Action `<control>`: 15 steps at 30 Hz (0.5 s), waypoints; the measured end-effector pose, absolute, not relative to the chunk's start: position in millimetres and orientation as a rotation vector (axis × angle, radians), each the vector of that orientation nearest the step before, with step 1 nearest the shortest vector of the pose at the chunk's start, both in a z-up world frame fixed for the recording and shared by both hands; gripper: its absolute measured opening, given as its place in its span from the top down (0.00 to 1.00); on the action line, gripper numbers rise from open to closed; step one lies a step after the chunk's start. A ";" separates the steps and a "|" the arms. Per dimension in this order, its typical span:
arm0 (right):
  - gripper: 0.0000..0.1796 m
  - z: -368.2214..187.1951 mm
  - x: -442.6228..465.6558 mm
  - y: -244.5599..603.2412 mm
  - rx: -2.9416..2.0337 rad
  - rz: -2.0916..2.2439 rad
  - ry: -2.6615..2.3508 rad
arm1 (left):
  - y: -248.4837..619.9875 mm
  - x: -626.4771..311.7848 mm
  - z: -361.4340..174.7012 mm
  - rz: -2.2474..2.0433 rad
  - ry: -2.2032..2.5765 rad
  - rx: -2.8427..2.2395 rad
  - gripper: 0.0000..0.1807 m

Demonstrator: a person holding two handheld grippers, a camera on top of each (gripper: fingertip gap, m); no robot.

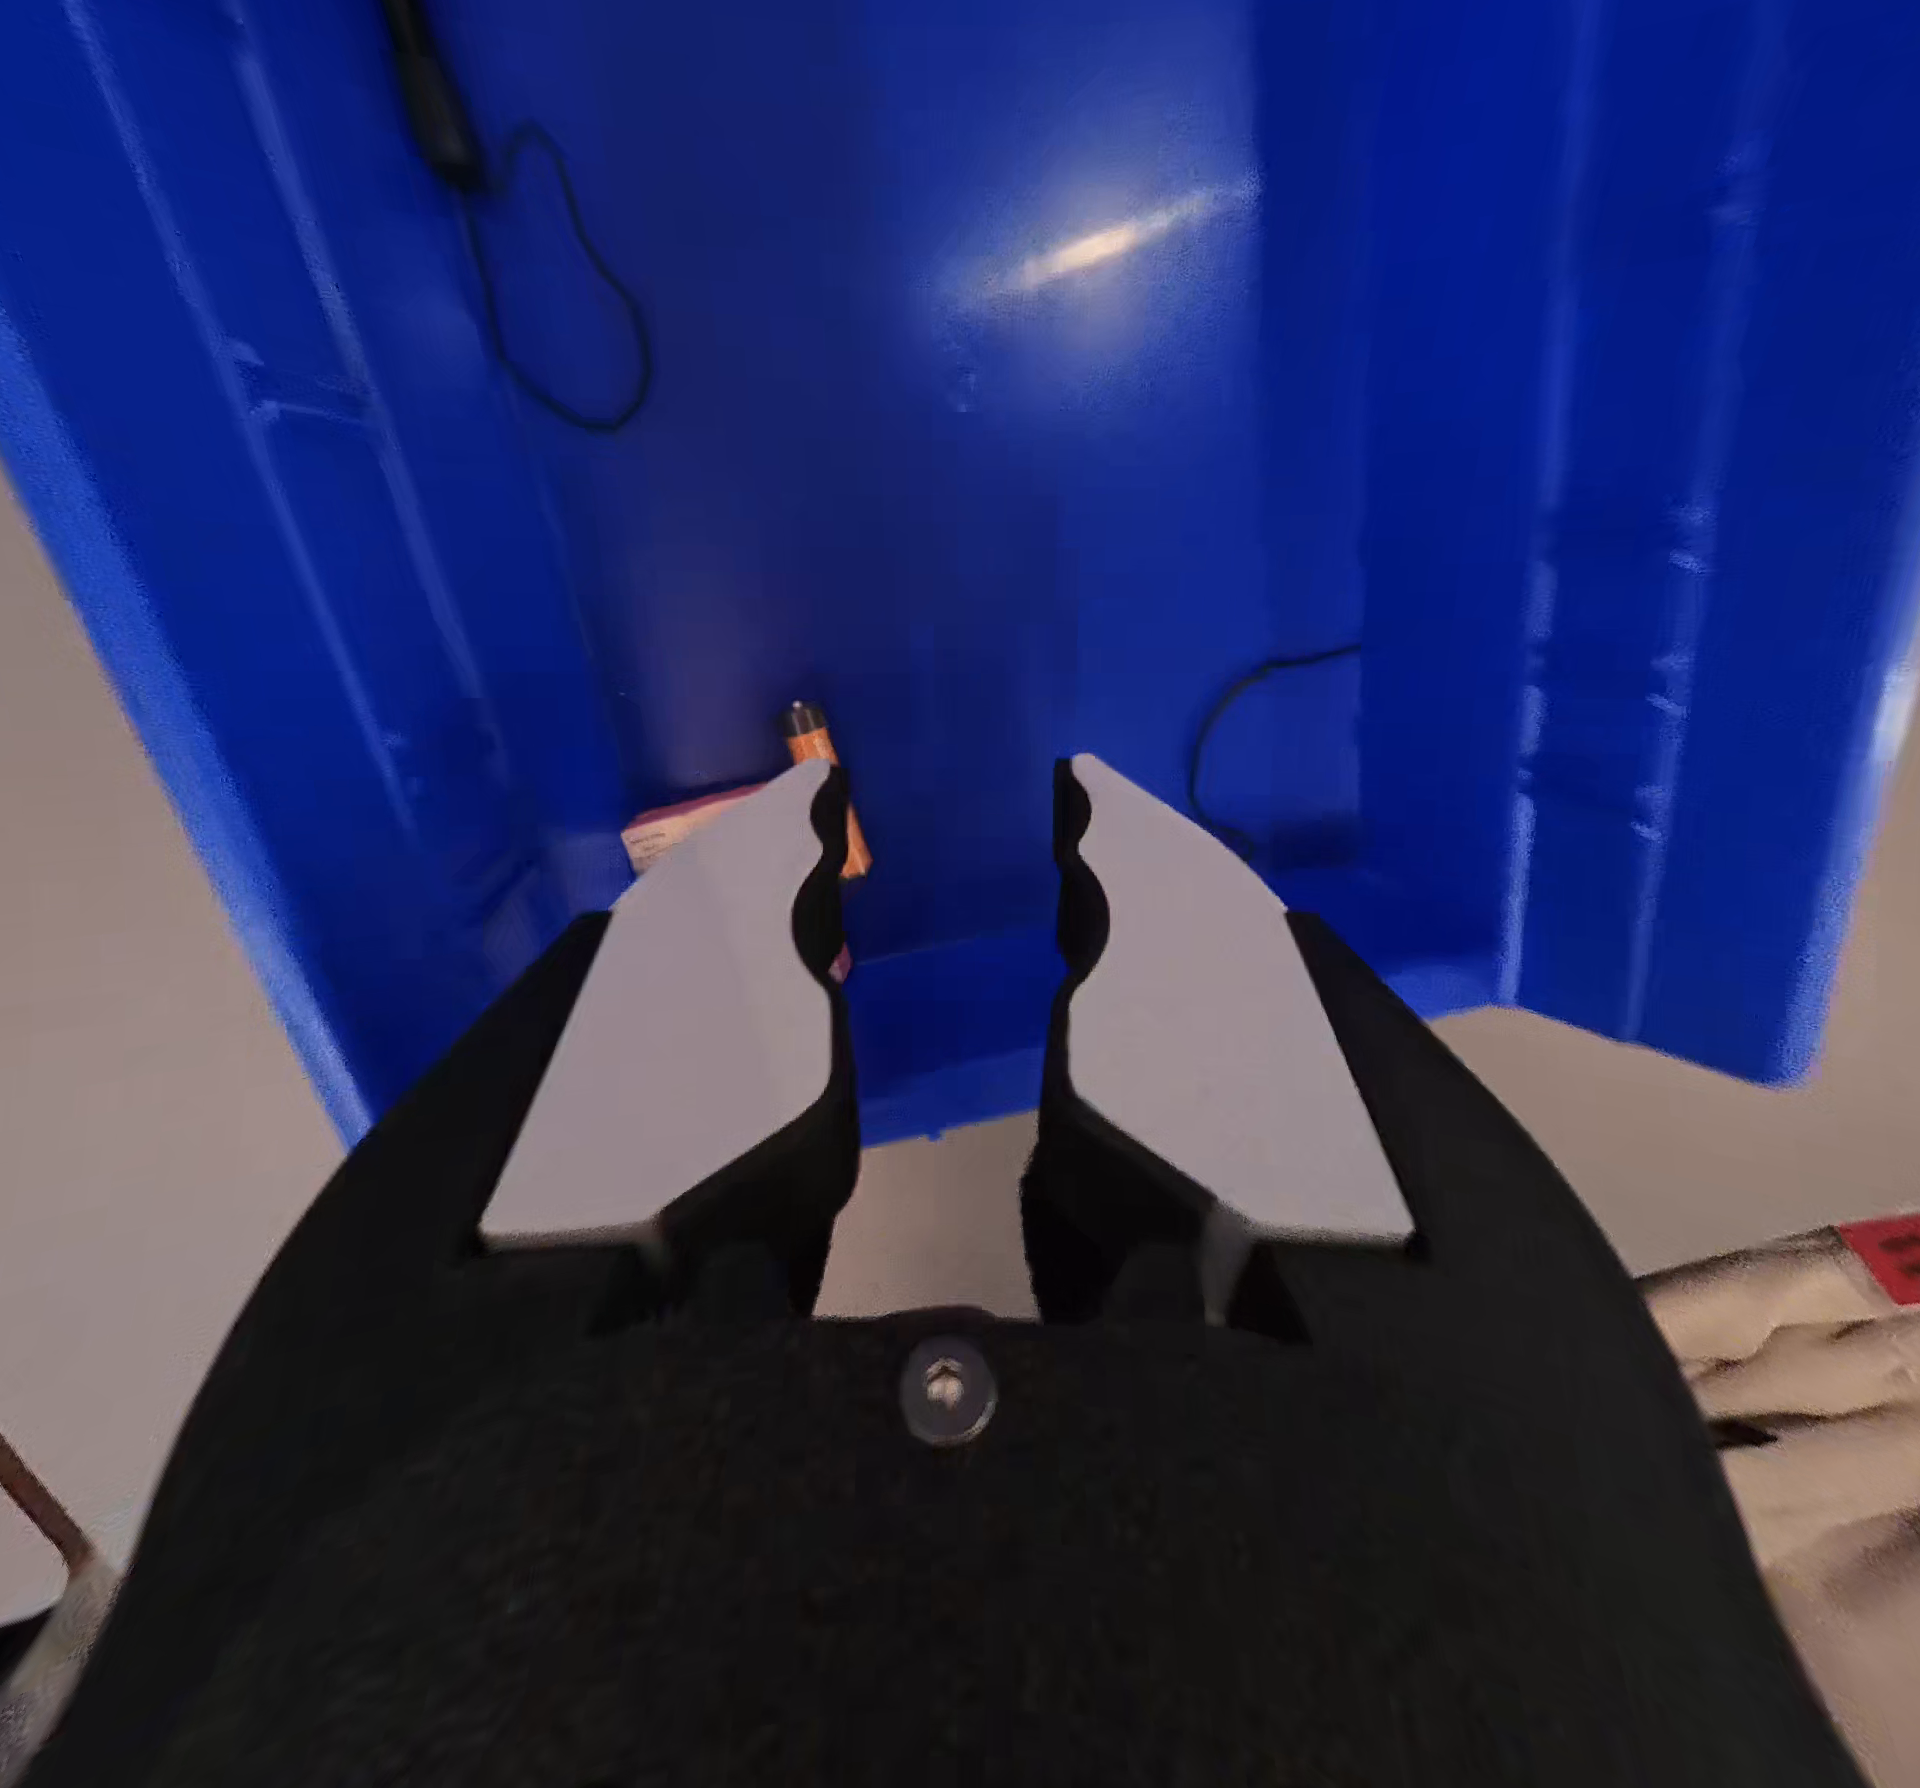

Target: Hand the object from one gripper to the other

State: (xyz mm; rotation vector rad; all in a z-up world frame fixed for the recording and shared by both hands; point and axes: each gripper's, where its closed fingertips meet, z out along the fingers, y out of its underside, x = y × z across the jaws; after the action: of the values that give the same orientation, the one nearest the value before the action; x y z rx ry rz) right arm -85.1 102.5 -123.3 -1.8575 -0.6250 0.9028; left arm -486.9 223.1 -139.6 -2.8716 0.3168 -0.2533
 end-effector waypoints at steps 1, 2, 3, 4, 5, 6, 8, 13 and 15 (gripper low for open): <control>0.79 -124.1 -85.8 101.0 -1.859 0.905 -0.636 | 225.1 -489.2 -148.2 -0.228 0.293 -2.902 0.80; 0.79 -125.4 -85.9 99.8 -1.862 0.903 -0.645 | 227.1 -492.4 -155.7 -0.183 0.276 -2.923 0.81; 0.79 -126.6 -85.4 99.1 -1.866 0.900 -0.649 | 227.8 -495.8 -162.4 -0.134 0.265 -2.946 0.81; 0.79 -127.3 -84.9 98.3 -1.869 0.903 -0.650 | 227.6 -499.8 -167.9 -0.080 0.253 -2.967 0.81; 0.79 -127.7 -84.5 97.5 -1.871 0.910 -0.648 | 227.4 -503.5 -172.4 -0.032 0.233 -2.985 0.81; 0.79 -127.8 -83.9 96.8 -1.873 0.919 -0.643 | 226.7 -505.8 -175.9 -0.004 0.220 -2.998 0.81; 0.79 -127.8 -82.2 96.2 -1.876 0.927 -0.635 | 226.2 -509.0 -181.5 0.025 0.200 -3.012 0.83; 0.79 -128.2 -80.6 97.0 -1.885 0.936 -0.628 | 223.9 -511.9 -193.2 0.013 0.166 -3.028 0.94; 0.79 -129.3 -82.2 96.4 -1.891 0.945 -0.628 | 223.8 -511.5 -193.3 -0.011 0.168 -3.021 0.94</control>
State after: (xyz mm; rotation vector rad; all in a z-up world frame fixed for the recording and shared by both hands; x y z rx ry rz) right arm -82.2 96.4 -129.3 -1.8912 -0.6283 0.9452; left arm -511.5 223.8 -193.3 -3.0206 0.1679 -0.0106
